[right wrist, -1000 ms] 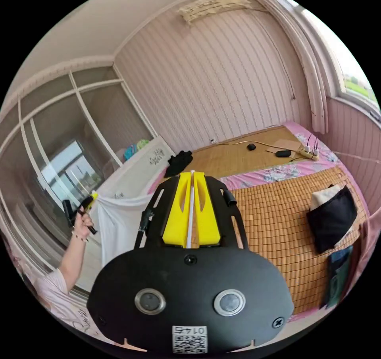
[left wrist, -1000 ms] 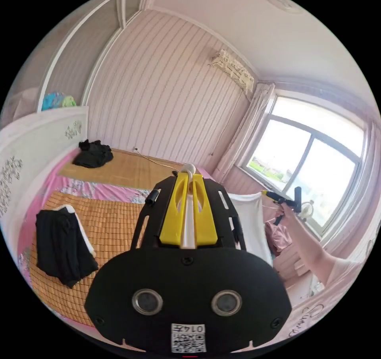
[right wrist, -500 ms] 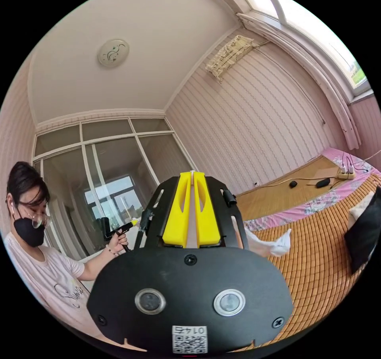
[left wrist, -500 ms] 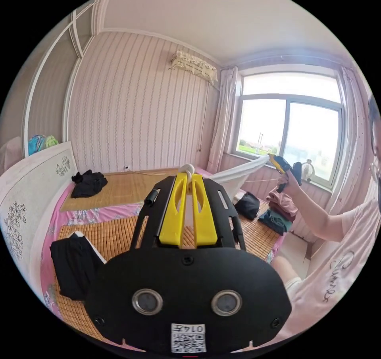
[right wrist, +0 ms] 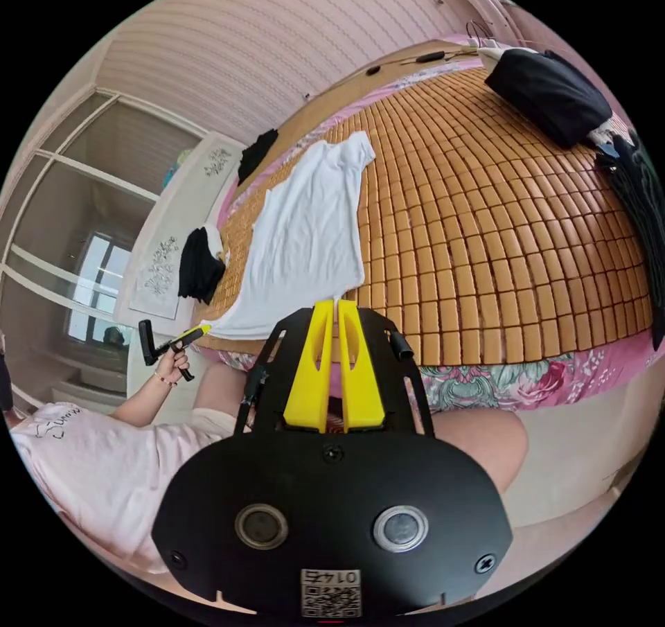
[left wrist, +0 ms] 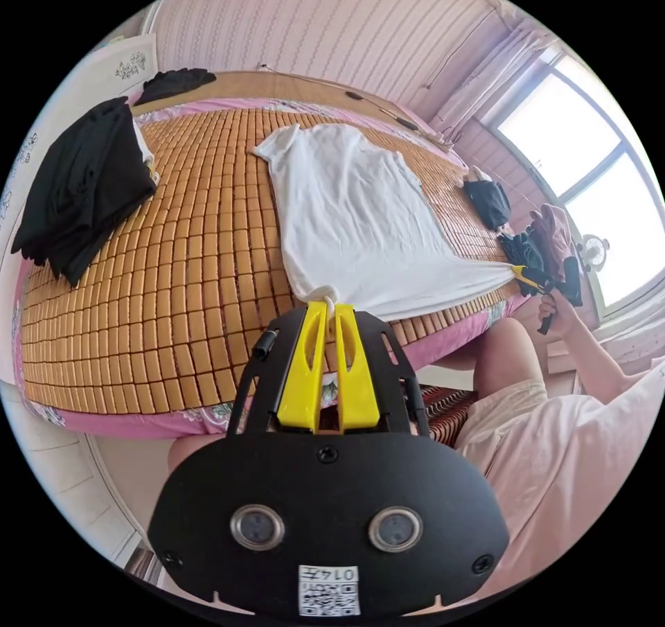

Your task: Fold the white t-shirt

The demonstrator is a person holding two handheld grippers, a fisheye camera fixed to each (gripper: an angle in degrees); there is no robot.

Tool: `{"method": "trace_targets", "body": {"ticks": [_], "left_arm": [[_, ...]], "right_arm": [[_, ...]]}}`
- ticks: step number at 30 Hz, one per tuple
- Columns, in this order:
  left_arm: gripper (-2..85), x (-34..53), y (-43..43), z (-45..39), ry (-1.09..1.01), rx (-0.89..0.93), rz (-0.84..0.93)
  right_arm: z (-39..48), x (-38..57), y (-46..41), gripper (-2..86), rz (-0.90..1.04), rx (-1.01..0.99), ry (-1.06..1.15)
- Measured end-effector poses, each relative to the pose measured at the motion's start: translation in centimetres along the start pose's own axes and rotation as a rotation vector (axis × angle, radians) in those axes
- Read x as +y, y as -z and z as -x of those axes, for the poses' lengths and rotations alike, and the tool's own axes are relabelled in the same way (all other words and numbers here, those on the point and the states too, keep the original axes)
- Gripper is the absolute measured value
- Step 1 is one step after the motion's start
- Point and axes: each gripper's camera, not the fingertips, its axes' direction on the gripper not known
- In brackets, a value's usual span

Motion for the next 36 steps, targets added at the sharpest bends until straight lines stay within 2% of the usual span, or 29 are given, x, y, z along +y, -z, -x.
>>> {"method": "trace_targets", "body": {"ticks": [4,18,26,32,36], "left_arm": [[-0.8,-0.2,-1.5,0.7,-0.029,0.03,0.053],[-0.3,0.0,-4.4,2.1,-0.152,-0.002,0.259],[3.1,-0.3,-5.3,3.3,-0.169,-0.038,0.33],[5.1,-0.4,-2.9,5.9,-0.123,-0.044,0.289],[5.3,-1.0,-0.8,8.1,-0.077,-0.063,0.238]], "right_arm": [[5.1,-2.3,-3.3,0.3,0.226,0.213,0.157],[18.8,-6.3,-13.8,0.3,0.581,0.493,0.354],[24.7,-8.9,-16.9,0.2,0.591,0.584,0.358],[28.5,-10.9,-17.7,1.7,0.548,0.632,0.352],[31.3,-13.1,-17.4,4.1,0.492,0.593,0.352]]}}
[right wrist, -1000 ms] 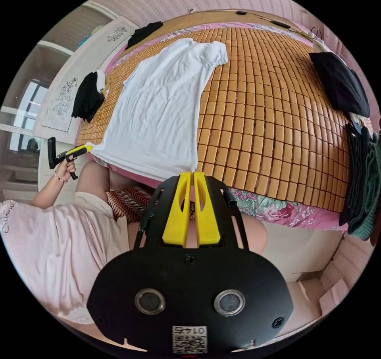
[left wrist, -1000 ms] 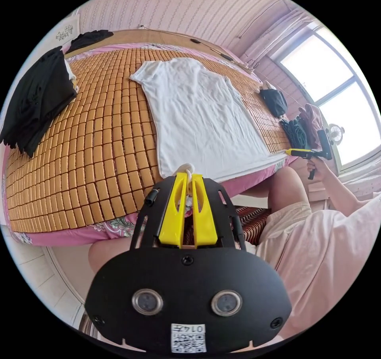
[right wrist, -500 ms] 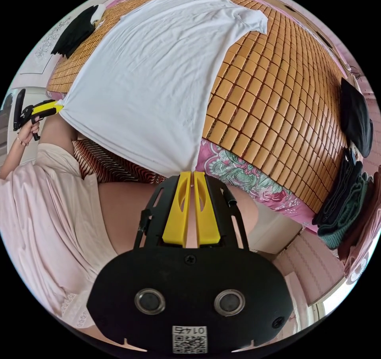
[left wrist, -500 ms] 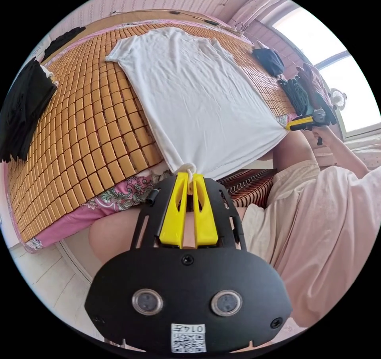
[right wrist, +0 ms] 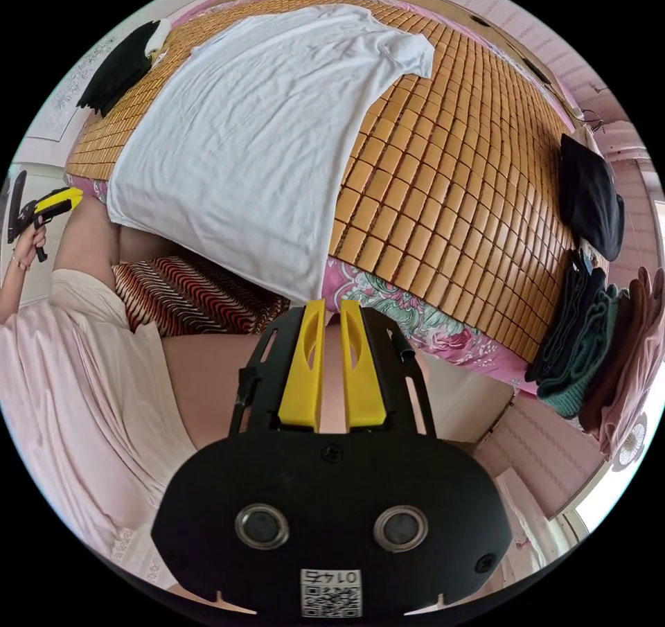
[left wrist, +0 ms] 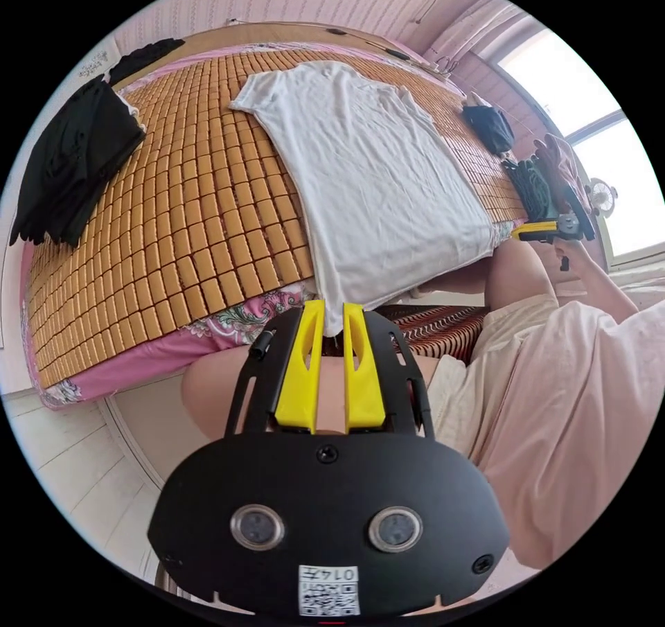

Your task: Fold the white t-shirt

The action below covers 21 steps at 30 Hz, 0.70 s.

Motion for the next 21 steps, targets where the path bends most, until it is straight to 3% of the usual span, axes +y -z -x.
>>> {"method": "trace_targets", "body": {"ticks": [5,13,21], "left_arm": [[4.5,-3.4,1.7,2.7,0.055,-0.031,-0.093],[4.1,-17.7,0.3,10.1,0.185,-0.099,-0.314],[6.8,-26.5,-2.9,15.4,0.266,-0.122,-0.229]], "right_arm": [[2.7,-6.8,4.4,3.7,-0.169,-0.039,0.117],[13.6,-35.4,10.8,3.1,-0.44,-0.191,0.475],[22.1,-54.8,11.3,6.4,-0.4,-0.118,0.456]]}}
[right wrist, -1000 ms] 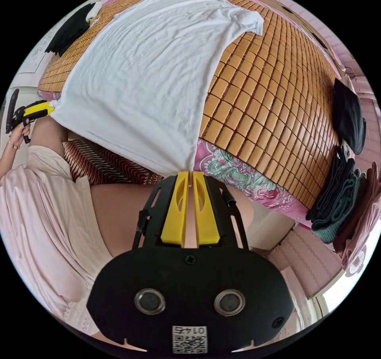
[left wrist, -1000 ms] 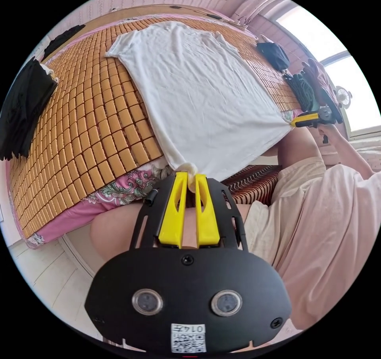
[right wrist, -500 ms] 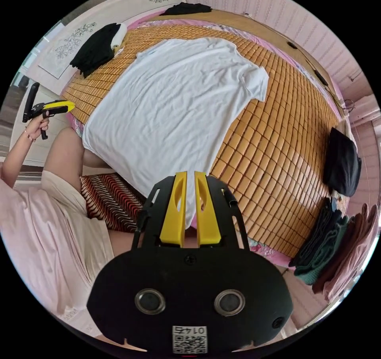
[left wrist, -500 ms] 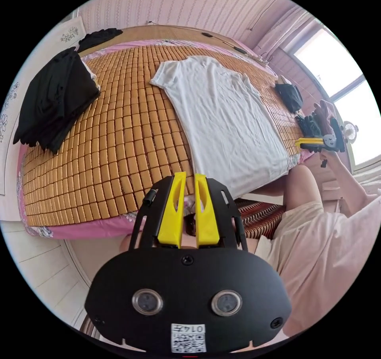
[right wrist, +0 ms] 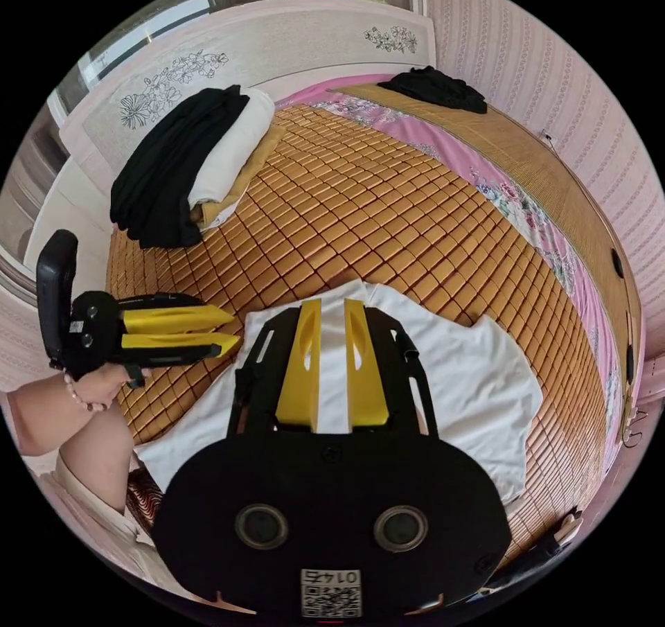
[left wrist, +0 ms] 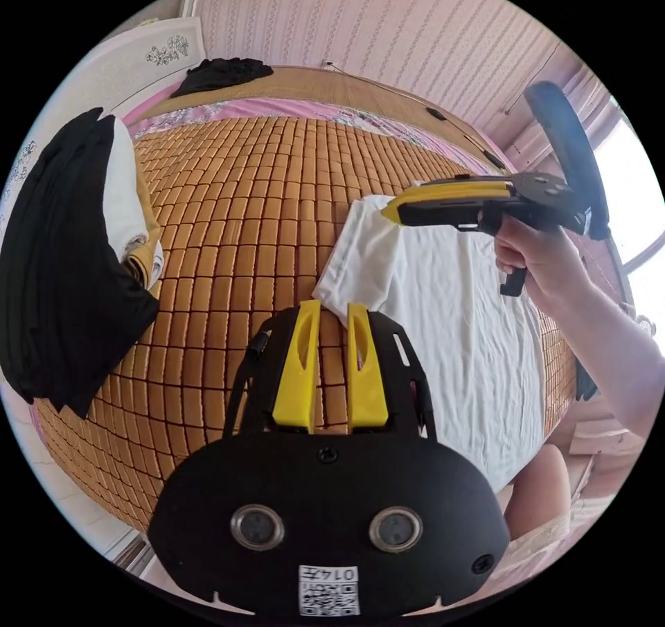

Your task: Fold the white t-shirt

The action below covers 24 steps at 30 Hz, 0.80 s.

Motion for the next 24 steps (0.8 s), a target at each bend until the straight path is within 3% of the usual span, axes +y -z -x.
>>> {"method": "trace_targets", "body": {"ticks": [3,9,13,17,20,24], "left_arm": [[6.6,-1.1,-2.0,0.8,0.016,0.024,0.082],[1.1,-0.7,-1.5,2.5,0.047,0.05,0.019],[-0.8,0.2,0.0,3.3,0.098,0.058,-0.033],[-0.5,1.0,0.5,3.8,0.142,0.052,-0.06],[1.3,1.0,-0.6,4.6,0.189,0.072,-0.007],[4.6,0.6,-0.3,5.6,0.23,0.097,-0.009]], "right_arm": [[-0.3,-3.5,-2.8,6.6,0.051,0.007,-0.03],[-0.2,-7.5,-4.5,-0.1,0.087,0.028,0.044],[-0.1,-10.3,-3.9,-0.3,0.039,-0.085,0.101],[0.4,-12.8,-3.4,0.2,0.01,-0.151,0.142],[-0.3,-13.7,-2.6,1.5,0.021,-0.09,0.119],[-0.5,-13.9,-5.2,4.6,0.195,-0.106,0.157]]}}
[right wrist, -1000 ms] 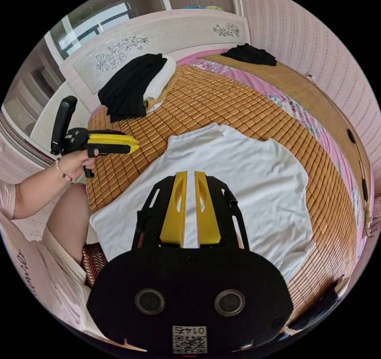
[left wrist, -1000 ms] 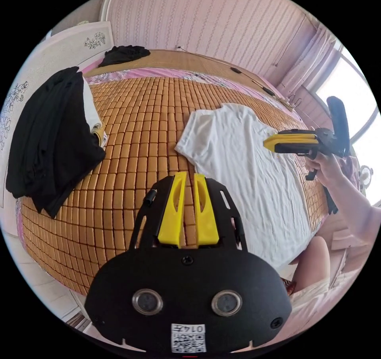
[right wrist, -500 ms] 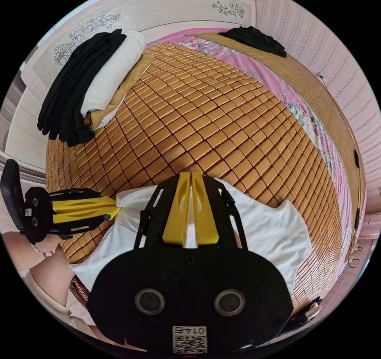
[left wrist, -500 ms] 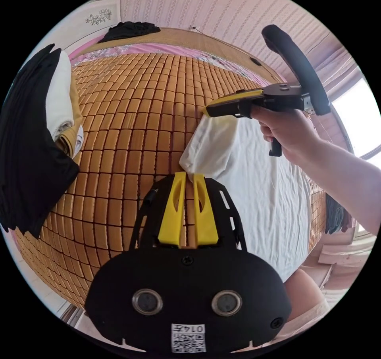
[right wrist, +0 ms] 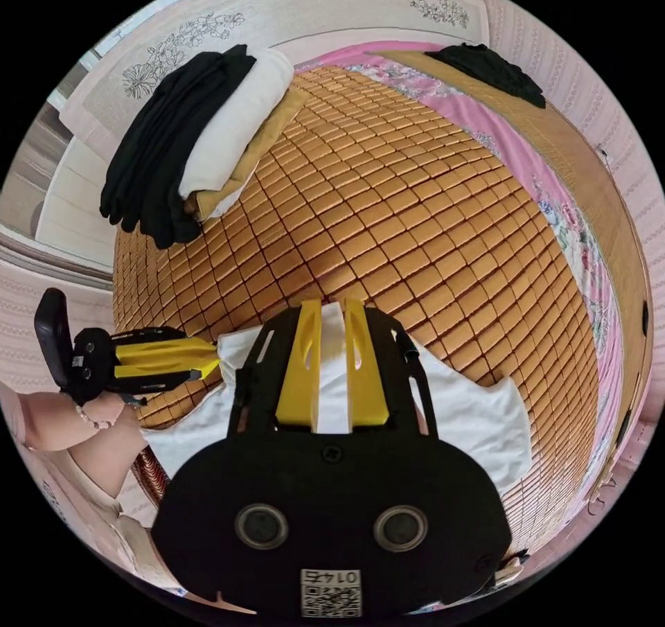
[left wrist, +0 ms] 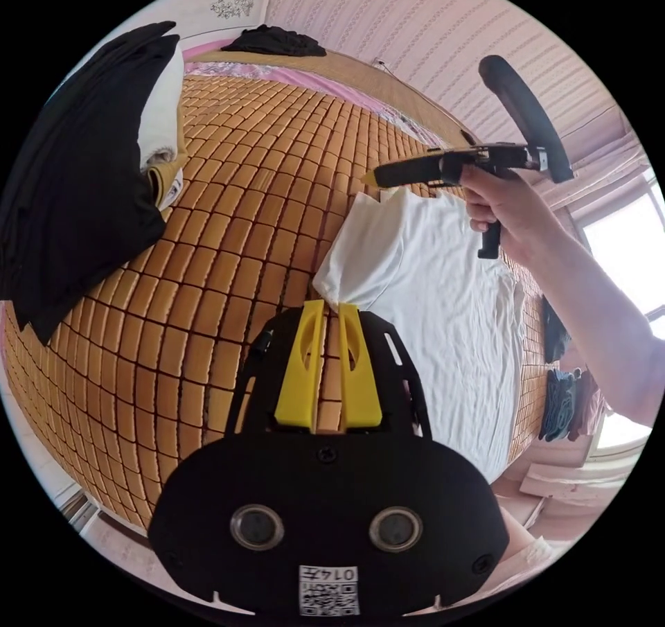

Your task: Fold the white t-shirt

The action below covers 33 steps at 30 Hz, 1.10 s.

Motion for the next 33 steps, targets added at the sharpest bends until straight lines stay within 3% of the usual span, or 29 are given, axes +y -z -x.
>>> {"method": "trace_targets", "body": {"ticks": [4,8,18,27,31,33], "left_arm": [[5.3,-0.7,0.5,0.6,0.026,0.012,-0.062],[5.2,-1.9,-1.7,0.9,0.028,0.0,0.0],[-0.8,-2.2,-2.1,0.7,0.032,-0.062,-0.037],[-0.8,-1.5,-3.6,0.5,0.053,-0.061,-0.047],[-0.7,-1.5,-4.3,0.4,0.061,-0.057,-0.05],[-0.7,-1.5,-4.6,0.2,0.069,-0.056,-0.053]], "right_arm": [[0.7,0.1,-0.6,-0.1,0.0,0.074,0.088],[0.6,-0.3,-0.3,-0.5,-0.037,0.01,0.107],[0.3,-1.7,-1.6,-0.5,-0.104,-0.002,0.103],[0.2,4.5,-0.9,-0.4,-0.203,-0.033,0.036],[1.2,6.3,-5.2,-0.4,-0.038,-0.067,0.111],[1.0,7.2,-5.5,-0.4,-0.102,-0.083,0.076]]}}
